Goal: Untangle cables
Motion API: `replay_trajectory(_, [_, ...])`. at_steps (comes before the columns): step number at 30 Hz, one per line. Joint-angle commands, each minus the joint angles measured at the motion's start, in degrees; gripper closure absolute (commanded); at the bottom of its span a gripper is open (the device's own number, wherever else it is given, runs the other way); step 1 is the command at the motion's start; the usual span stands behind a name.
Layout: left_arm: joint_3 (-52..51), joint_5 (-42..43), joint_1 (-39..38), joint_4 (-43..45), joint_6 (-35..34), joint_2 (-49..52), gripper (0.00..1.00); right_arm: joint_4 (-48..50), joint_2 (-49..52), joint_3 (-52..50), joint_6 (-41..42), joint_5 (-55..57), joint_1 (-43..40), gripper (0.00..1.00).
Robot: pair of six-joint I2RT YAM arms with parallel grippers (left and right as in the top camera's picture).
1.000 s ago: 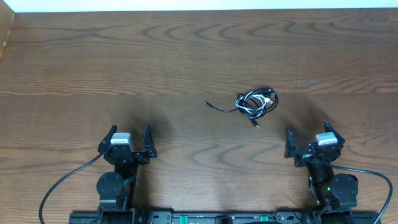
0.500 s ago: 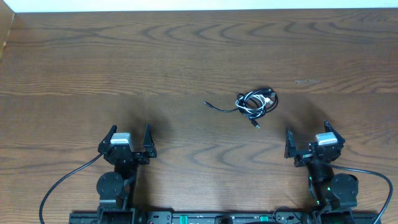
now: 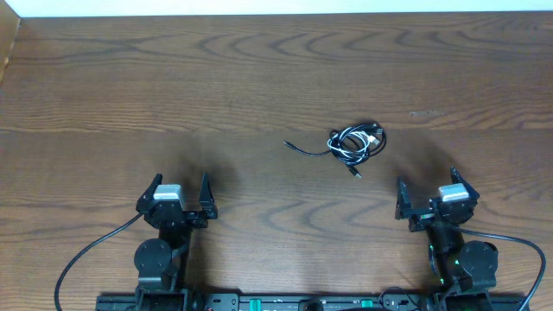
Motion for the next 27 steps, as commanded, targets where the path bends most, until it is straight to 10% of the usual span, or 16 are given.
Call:
replay_trajectory(1, [-0.5, 0.8, 0.2, -2.5, -0.1, 0.2, 0.06, -0.2, 0.0, -0.1, -0.7, -0.4, 0.3, 0.01])
replay_trajectory(27, [-0.5, 0.8, 0.2, -2.5, -0.1, 0.2, 0.06, -0.2, 0.0, -0.1, -0.7, -0.4, 0.3, 0.01])
